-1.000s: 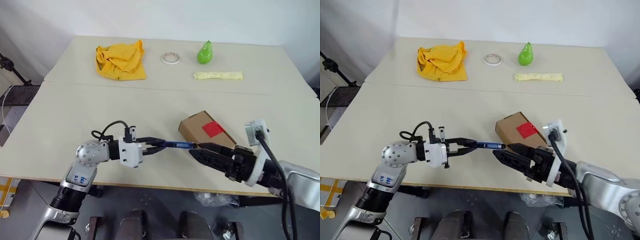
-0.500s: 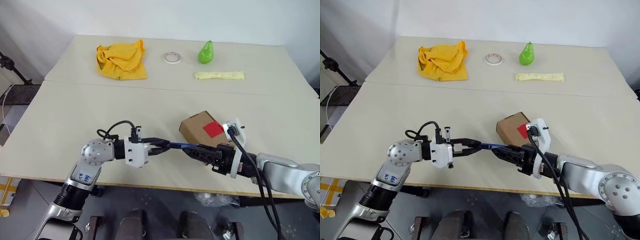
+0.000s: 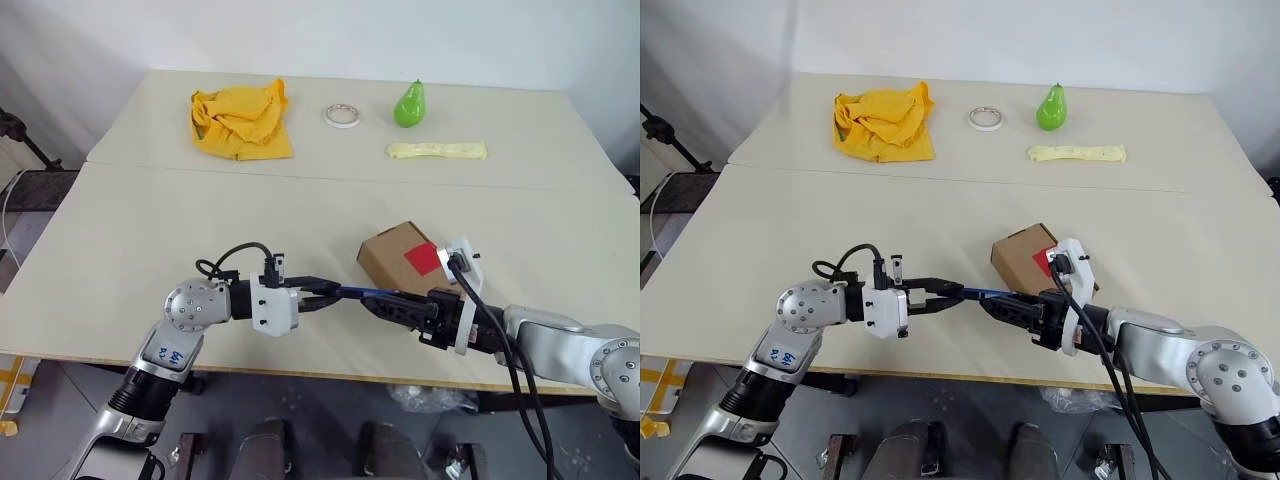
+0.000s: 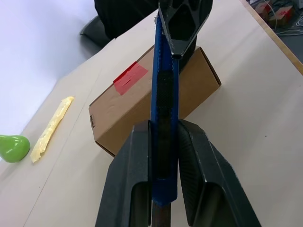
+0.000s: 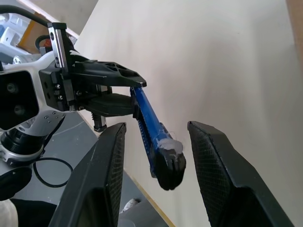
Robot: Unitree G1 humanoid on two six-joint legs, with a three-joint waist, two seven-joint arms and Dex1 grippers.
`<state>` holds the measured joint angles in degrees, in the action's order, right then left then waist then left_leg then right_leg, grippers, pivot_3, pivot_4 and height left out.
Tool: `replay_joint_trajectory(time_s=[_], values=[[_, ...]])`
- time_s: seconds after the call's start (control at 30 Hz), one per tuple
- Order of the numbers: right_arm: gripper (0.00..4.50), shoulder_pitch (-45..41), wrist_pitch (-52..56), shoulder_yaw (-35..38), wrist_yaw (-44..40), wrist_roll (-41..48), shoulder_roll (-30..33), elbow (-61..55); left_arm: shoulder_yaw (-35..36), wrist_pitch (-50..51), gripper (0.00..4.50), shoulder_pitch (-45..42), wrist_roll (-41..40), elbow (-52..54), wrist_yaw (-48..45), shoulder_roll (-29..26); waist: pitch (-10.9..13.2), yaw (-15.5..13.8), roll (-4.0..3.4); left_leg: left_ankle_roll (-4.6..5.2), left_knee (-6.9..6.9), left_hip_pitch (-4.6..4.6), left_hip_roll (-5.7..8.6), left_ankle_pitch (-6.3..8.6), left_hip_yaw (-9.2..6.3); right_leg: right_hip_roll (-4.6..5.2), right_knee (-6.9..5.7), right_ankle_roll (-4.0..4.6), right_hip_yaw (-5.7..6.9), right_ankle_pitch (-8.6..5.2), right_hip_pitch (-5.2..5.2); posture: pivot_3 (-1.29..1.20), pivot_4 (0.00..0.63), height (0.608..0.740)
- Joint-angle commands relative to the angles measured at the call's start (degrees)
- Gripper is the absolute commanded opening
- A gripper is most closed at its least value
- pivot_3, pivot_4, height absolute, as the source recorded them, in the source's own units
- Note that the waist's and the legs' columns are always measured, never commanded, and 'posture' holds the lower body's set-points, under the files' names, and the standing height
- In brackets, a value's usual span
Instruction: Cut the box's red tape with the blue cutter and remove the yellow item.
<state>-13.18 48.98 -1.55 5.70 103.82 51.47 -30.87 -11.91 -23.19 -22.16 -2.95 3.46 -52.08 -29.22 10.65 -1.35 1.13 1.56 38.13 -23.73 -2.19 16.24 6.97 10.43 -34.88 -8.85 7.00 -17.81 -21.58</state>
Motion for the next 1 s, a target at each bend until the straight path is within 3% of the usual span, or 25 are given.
replay_joint_trajectory(time_s=[0.03,0.13,0.33,0.47,0.53,0.6,0.7,0.83,0.93,1.0], values=[[1.23,-0.6,0.0,1.4,-0.9,-0.4,-0.7,-0.5,-0.3,-0.9,0.46,0.4,0.1,1.7,0.5,-0.2,0.0,0.0,0.00,0.00,0.00,0.00,0.00,0.00,0.00,0.00,0.00,0.00,0.00,0.00,0.00,0.00,0.150,0.740],[0.19,-0.6,-0.5,1.7,-1.2,-0.6,-1.7,-0.3,-0.5,-1.2,0.46,0.5,0.2,1.7,0.2,-0.3,0.0,0.0,0.00,0.00,0.00,0.00,-0.01,0.00,0.00,-0.01,0.00,0.00,0.00,0.00,0.00,0.00,0.150,0.740],[0.15,-0.4,-0.9,2.2,-1.9,-1.2,-3.4,-0.2,-0.8,-0.7,0.46,1.1,-1.3,1.9,-0.9,-0.6,0.0,0.0,0.00,0.00,0.00,-0.01,-0.01,0.00,0.00,0.00,0.01,0.00,0.01,0.00,-0.01,0.00,0.150,0.740],[0.15,-0.4,-0.4,2.5,-3.0,-2.0,-3.1,-0.3,-0.2,6.4,1.66,2.6,-8.9,6.1,-3.3,-0.9,0.0,0.1,0.00,0.00,0.00,-0.02,-0.02,0.00,-0.01,0.00,0.01,0.00,0.01,0.00,-0.01,0.00,0.150,0.740],[0.15,0.2,0.1,4.3,-6.0,-1.5,-2.0,-1.3,3.0,24.7,2.22,5.3,-22.5,12.0,-5.1,-5.6,0.0,0.2,-0.01,0.00,0.00,-0.04,-0.03,0.00,-0.02,-0.01,0.00,0.00,0.01,0.00,-0.02,0.00,0.150,0.740],[0.15,1.6,0.7,7.6,-9.7,-0.3,-0.3,-2.2,7.8,39.6,2.24,7.2,-33.8,14.7,-6.2,-11.4,0.0,0.7,-0.06,-0.03,-0.01,-0.05,-0.13,-0.01,-0.05,-0.09,0.00,0.00,0.01,0.00,-0.04,0.00,0.150,0.740],[0.15,4.0,0.2,13.5,-14.5,2.1,0.8,-2.2,11.2,48.1,2.24,8.9,-39.4,14.8,-11.5,-19.0,0.1,0.7,-0.08,-0.08,-0.01,-0.04,-0.20,-0.03,-0.12,-0.19,-0.06,0.02,0.02,-0.01,-0.05,0.00,0.150,0.740],[0.15,10.4,2.7,26.2,-21.5,3.9,4.2,0.0,14.0,49.9,1.37,8.3,-38.0,9.2,-11.3,-19.7,0.1,-0.2,-0.15,-0.05,-0.02,-0.02,-0.15,0.01,-0.02,-0.21,0.02,0.02,-0.08,-0.01,-0.03,0.00,0.150,0.740],[0.15,16.3,4.7,36.5,-26.6,0.6,6.2,1.6,12.7,49.4,0.38,7.3,-36.0,7.7,-10.8,-17.0,0.1,-0.7,-0.13,-0.04,-0.03,-0.14,-0.07,0.04,-0.08,-0.20,0.17,0.02,-0.03,-0.01,-0.03,0.00,0.150,0.740],[0.15,20.3,4.9,42.6,-30.1,-4.7,6.4,3.5,11.1,49.5,0.00,6.0,-35.2,7.2,-10.5,-14.4,0.1,-0.8,-0.12,-0.03,0.00,-0.18,0.17,0.07,-0.06,-0.21,0.23,0.00,-0.03,0.00,-0.03,0.00,0.150,0.740]])
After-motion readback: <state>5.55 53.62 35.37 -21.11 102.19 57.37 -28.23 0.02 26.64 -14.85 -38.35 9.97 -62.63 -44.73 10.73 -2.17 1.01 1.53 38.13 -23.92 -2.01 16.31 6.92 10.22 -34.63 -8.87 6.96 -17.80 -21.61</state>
